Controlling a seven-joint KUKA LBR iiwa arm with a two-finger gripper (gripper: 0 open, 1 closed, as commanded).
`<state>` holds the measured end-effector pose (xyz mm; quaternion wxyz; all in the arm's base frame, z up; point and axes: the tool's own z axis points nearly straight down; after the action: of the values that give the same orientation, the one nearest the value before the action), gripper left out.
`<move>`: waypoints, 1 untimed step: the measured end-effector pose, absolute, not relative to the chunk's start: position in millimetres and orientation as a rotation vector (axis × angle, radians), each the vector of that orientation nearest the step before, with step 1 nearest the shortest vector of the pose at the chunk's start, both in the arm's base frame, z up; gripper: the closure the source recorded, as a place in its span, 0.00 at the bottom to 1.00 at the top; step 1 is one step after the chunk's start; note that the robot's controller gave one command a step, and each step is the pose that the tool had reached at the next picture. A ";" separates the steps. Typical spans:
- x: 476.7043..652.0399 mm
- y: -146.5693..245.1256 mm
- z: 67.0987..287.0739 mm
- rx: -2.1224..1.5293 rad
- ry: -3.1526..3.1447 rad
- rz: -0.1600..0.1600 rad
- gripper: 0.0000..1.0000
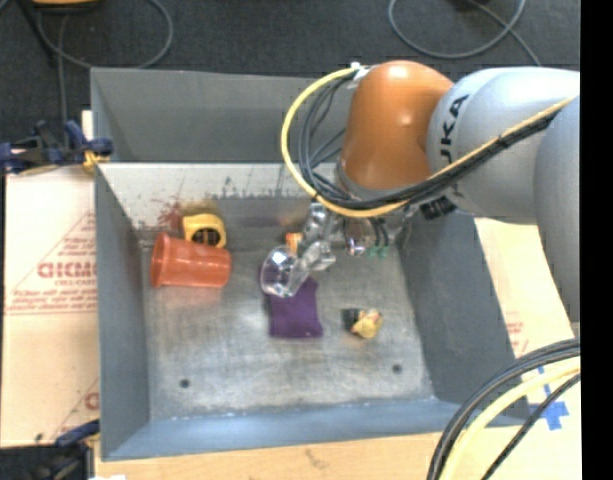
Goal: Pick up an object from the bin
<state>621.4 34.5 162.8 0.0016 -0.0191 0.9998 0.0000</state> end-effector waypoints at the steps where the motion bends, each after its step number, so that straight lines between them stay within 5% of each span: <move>1: 633.4 54.9 119.0 -0.412 3.112 0.000 0.00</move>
Offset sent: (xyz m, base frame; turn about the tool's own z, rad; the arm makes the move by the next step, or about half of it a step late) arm 0.0000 0.0000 0.0000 0.0000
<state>633.4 54.9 119.0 0.0013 -0.1314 0.9913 0.0001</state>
